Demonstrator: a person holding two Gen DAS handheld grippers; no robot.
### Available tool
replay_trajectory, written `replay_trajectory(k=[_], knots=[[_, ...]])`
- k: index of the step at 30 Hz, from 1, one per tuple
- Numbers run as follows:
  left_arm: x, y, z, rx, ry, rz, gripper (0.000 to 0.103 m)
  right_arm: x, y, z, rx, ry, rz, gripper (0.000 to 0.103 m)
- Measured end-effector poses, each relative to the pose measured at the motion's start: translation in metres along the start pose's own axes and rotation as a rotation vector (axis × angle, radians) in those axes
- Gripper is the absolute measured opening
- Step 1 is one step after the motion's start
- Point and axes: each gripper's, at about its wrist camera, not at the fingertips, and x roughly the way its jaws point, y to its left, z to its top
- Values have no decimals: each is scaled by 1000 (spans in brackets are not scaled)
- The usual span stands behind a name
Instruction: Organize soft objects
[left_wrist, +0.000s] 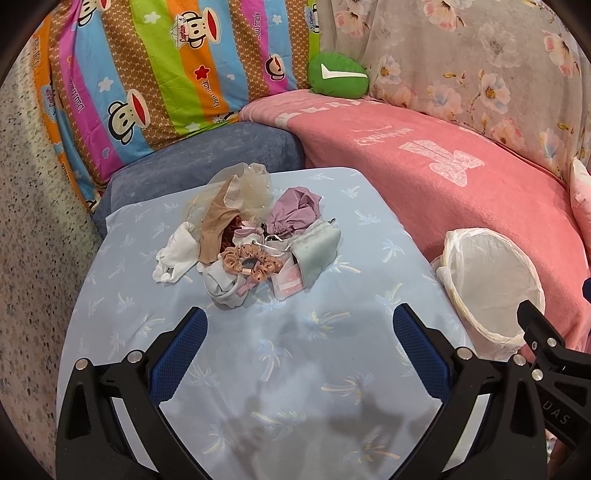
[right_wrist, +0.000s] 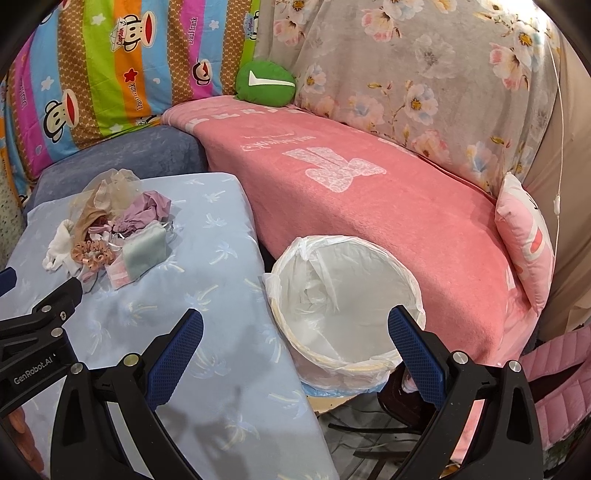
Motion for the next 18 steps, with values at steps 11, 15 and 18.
replay_trajectory(k=[11, 15, 18], knots=[[9, 9, 2, 3, 11, -13, 96, 5, 11, 3, -6, 6, -5, 97], [13, 12, 3, -4, 19, -22, 96, 8, 14, 5, -9, 5, -8, 97], [17, 15, 3, -8, 27, -34, 96, 11, 16, 6, -9, 4, -9, 97]])
